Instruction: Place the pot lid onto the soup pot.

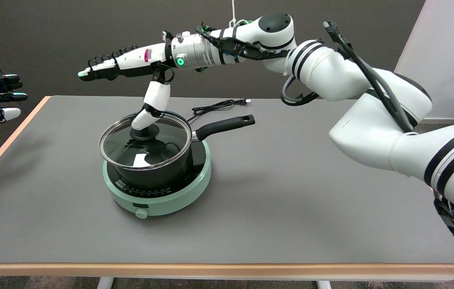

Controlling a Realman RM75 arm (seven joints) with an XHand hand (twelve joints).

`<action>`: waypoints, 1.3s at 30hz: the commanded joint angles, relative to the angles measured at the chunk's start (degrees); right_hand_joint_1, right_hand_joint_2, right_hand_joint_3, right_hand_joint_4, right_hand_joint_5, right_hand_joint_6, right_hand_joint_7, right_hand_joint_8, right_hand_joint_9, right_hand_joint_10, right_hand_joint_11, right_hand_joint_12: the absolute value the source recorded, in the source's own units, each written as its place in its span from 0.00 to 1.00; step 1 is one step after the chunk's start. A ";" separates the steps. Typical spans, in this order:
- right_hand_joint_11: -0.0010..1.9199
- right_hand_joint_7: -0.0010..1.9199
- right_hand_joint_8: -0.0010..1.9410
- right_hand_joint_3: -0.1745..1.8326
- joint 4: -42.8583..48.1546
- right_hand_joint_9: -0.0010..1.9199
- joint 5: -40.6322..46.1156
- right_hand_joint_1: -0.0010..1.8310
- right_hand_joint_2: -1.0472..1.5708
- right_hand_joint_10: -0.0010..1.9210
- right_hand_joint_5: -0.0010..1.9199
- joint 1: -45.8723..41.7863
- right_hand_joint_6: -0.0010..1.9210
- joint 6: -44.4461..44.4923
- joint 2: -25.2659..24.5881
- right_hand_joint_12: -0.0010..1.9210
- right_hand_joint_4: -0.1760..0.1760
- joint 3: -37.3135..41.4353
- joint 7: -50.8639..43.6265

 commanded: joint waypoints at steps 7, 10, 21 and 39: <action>0.04 0.00 0.00 0.48 -2.60 0.00 0.01 0.42 0.54 0.00 0.00 -3.70 0.00 -5.34 -4.36 0.26 0.46 4.44 0.50; 0.05 0.00 0.00 0.44 -2.60 0.00 0.09 0.41 0.55 0.00 0.00 -4.01 0.00 -4.62 -4.60 0.25 0.45 4.44 0.50; 0.04 0.00 0.00 0.43 -2.96 0.00 -0.31 0.41 0.55 0.00 0.00 -4.50 0.00 -6.21 -5.08 0.25 0.44 3.93 0.46; 0.04 0.00 0.00 0.53 -4.00 0.00 -0.39 0.57 0.56 0.01 0.00 -4.54 0.01 -6.85 -4.80 0.27 0.45 3.65 0.14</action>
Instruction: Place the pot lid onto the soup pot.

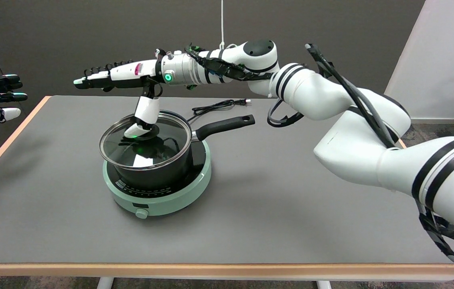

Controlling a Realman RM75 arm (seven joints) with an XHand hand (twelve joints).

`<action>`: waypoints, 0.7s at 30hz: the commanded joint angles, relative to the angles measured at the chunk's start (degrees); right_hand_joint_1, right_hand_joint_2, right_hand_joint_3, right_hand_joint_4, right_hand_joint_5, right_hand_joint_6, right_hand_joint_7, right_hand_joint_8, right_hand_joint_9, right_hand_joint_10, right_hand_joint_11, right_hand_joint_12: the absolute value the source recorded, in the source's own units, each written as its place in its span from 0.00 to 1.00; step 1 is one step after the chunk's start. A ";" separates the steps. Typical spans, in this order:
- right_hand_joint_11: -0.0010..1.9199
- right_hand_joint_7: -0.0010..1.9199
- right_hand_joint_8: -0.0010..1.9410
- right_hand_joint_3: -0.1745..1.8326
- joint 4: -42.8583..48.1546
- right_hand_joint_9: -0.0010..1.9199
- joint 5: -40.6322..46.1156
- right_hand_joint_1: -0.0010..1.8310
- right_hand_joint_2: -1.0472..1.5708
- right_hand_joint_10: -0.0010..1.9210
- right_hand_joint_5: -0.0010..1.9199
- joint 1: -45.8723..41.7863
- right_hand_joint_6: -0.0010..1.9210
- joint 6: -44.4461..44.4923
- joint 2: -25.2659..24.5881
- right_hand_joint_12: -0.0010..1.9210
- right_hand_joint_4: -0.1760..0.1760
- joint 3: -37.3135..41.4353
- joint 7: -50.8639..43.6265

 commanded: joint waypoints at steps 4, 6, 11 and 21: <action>0.05 0.00 0.00 0.55 -0.16 0.00 -0.15 0.58 0.57 0.02 0.00 -0.45 0.01 -0.26 0.46 0.27 0.46 -0.06 -0.01; 0.05 0.00 0.00 0.55 -0.04 0.00 0.13 0.58 0.57 0.03 0.00 -0.45 0.01 -0.02 0.58 0.27 0.46 -0.06 0.07; 0.05 0.00 0.00 0.57 0.93 0.00 0.28 0.60 0.59 0.03 0.00 -0.66 0.02 0.38 1.18 0.27 0.46 -0.02 0.23; 0.04 0.00 0.00 0.50 3.36 0.00 0.80 0.47 0.54 0.02 0.00 -0.18 0.00 1.81 2.77 0.27 0.46 0.70 0.31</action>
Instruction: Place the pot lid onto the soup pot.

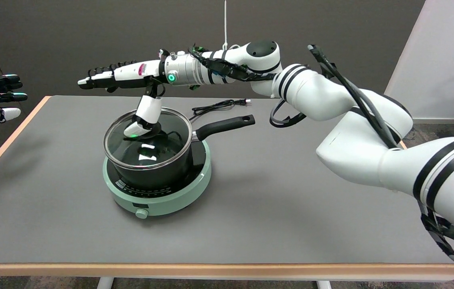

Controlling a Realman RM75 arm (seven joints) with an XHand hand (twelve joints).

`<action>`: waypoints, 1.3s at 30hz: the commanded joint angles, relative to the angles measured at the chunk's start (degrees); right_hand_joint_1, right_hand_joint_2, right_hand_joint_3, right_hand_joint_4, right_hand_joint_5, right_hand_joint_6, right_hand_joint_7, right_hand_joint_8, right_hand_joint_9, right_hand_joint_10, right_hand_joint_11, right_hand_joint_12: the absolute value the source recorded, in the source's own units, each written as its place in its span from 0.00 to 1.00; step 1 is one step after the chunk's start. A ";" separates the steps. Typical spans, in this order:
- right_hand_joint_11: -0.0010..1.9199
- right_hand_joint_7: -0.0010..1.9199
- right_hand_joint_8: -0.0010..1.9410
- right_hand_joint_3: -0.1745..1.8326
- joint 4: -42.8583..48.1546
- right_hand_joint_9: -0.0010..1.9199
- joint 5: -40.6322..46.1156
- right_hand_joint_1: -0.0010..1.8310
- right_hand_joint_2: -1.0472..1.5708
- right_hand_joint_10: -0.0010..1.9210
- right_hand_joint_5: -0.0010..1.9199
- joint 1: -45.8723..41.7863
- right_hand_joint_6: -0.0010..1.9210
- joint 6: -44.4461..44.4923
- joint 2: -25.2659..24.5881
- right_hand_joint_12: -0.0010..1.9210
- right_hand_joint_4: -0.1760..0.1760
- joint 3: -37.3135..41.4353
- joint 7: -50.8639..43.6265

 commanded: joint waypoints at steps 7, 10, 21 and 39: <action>0.04 0.00 0.00 0.48 6.88 0.00 1.67 0.41 0.53 0.01 0.00 0.21 0.00 5.04 4.48 0.27 0.47 3.79 0.28; 0.04 0.00 0.00 0.47 9.18 0.00 1.59 0.37 0.53 0.01 0.00 -0.19 0.00 5.44 6.54 0.27 0.46 6.10 0.56; 0.04 0.00 0.00 0.49 16.26 0.00 1.11 0.14 0.56 0.02 0.00 -5.16 0.02 -6.72 17.72 0.25 0.44 11.39 1.00; 0.04 0.00 0.04 0.53 23.09 0.02 4.87 0.05 0.66 0.10 0.06 -21.61 0.08 -25.01 34.76 0.21 0.66 23.36 12.35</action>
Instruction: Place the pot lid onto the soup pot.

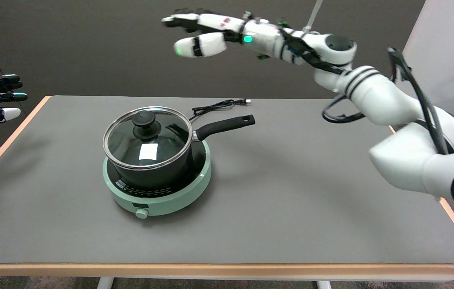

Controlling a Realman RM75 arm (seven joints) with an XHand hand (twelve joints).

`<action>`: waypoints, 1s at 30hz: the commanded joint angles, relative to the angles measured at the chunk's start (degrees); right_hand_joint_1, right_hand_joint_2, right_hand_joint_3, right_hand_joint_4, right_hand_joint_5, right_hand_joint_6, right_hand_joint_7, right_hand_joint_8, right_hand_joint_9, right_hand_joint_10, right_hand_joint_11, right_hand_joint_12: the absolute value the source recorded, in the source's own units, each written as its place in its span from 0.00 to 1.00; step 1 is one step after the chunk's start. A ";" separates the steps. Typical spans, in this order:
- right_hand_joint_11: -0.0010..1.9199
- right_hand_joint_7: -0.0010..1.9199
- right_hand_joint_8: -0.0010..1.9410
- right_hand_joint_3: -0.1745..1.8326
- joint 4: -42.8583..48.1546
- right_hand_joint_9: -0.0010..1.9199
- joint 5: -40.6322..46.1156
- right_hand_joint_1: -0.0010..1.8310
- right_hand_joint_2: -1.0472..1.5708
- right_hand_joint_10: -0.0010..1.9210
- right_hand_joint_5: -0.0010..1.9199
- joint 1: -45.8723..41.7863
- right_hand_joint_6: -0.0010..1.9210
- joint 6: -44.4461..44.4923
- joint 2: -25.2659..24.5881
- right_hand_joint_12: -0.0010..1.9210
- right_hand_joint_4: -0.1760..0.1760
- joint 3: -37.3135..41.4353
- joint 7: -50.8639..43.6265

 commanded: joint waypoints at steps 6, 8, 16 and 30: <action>0.06 0.01 0.08 0.60 8.44 0.05 17.45 0.06 0.66 0.07 0.09 -22.61 0.08 -20.65 17.87 0.19 0.68 18.81 9.70; 0.06 0.02 0.07 0.60 9.57 0.06 18.14 0.06 0.66 0.07 0.10 -24.64 0.08 -20.27 18.14 0.19 0.68 21.42 9.66; 0.06 0.04 0.05 0.60 13.04 0.07 25.62 0.05 0.66 0.08 0.12 -33.59 0.08 -15.67 16.94 0.20 0.69 33.40 9.38; 0.05 0.04 0.05 0.58 18.08 0.05 41.41 0.10 0.65 0.08 0.14 -43.34 0.09 -7.01 15.62 0.18 0.73 41.71 6.95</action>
